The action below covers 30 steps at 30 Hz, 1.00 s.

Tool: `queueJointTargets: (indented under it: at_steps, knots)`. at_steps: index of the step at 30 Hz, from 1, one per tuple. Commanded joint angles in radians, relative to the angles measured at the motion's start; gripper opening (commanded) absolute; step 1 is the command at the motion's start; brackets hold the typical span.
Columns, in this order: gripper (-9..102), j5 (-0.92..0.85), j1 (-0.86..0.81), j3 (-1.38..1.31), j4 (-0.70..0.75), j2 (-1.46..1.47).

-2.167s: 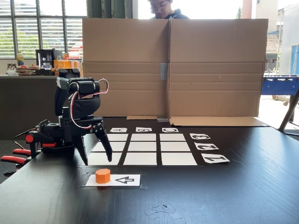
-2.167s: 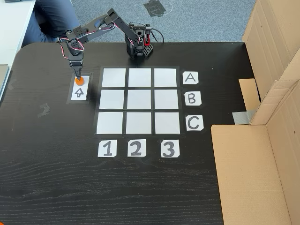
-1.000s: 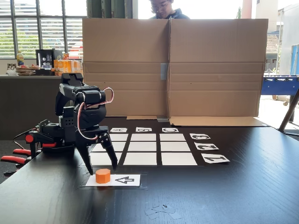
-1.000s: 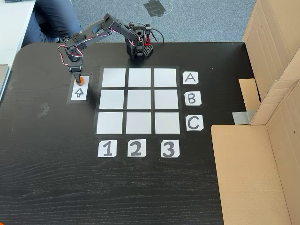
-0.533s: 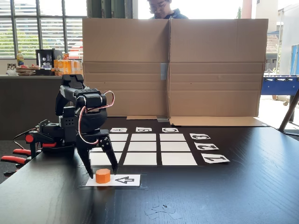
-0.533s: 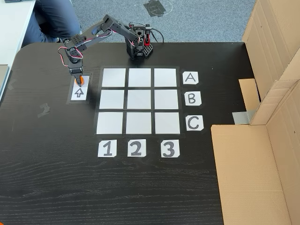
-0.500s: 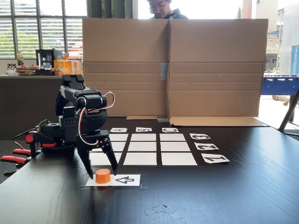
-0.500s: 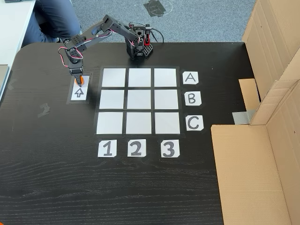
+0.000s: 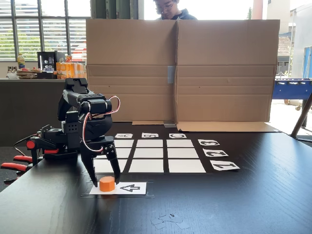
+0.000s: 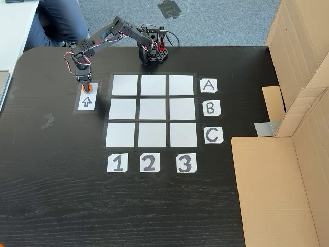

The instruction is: Pick up the round, orange token and place it in the grid on square A1.

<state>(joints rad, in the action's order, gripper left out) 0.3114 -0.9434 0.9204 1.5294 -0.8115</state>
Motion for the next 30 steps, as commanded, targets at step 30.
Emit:
queueJointTargets:
  at_steps: [30]
  knots:
    - [11,-0.017,-0.044,0.126,0.028,-0.526]
